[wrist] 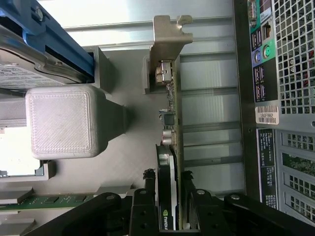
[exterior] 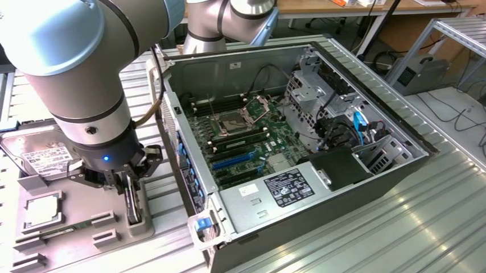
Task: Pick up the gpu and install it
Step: 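Pick up the gpu and move the gpu toward the slot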
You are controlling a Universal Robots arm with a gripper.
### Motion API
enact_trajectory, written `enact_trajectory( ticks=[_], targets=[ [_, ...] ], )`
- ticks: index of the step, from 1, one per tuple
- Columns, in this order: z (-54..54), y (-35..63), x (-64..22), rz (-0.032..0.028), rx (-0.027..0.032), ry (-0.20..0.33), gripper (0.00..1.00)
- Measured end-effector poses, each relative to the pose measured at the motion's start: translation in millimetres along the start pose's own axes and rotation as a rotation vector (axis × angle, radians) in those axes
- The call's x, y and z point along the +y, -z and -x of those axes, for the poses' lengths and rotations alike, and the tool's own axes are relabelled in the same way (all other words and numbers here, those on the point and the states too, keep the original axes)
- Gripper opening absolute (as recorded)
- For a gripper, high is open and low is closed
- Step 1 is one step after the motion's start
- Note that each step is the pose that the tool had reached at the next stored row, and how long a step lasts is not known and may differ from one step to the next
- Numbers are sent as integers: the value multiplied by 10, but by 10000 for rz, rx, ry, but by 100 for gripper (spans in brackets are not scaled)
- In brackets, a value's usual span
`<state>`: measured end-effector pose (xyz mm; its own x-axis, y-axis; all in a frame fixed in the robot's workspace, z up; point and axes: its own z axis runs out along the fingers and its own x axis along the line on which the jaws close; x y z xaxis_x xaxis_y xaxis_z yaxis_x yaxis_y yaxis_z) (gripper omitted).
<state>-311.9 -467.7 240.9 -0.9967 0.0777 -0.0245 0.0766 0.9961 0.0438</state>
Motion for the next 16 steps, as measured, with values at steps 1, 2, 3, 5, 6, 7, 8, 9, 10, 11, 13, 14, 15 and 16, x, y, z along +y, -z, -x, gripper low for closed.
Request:
enact_trajectory(
  ticks=[1,2,3,5,6,7,8,9,10,11,13,14,15,16],
  targets=[
    [0,0,0,0,0,0,34],
    [0,0,0,1,0,0,34],
    [0,0,0,0,0,-1,34],
    [0,0,0,0,0,0,34],
    [0,0,0,0,0,1,32],
    [0,0,0,0,0,0,27],
    [0,0,0,0,0,0,27],
    [0,0,0,0,0,0,27],
    [0,0,0,0,0,0,27],
    [0,0,0,0,0,0,27],
    [0,0,0,0,0,0,27],
    [0,0,0,0,0,3,27],
    [0,0,0,1,1,42,27],
    [0,0,0,4,8,185,27]
  ],
)
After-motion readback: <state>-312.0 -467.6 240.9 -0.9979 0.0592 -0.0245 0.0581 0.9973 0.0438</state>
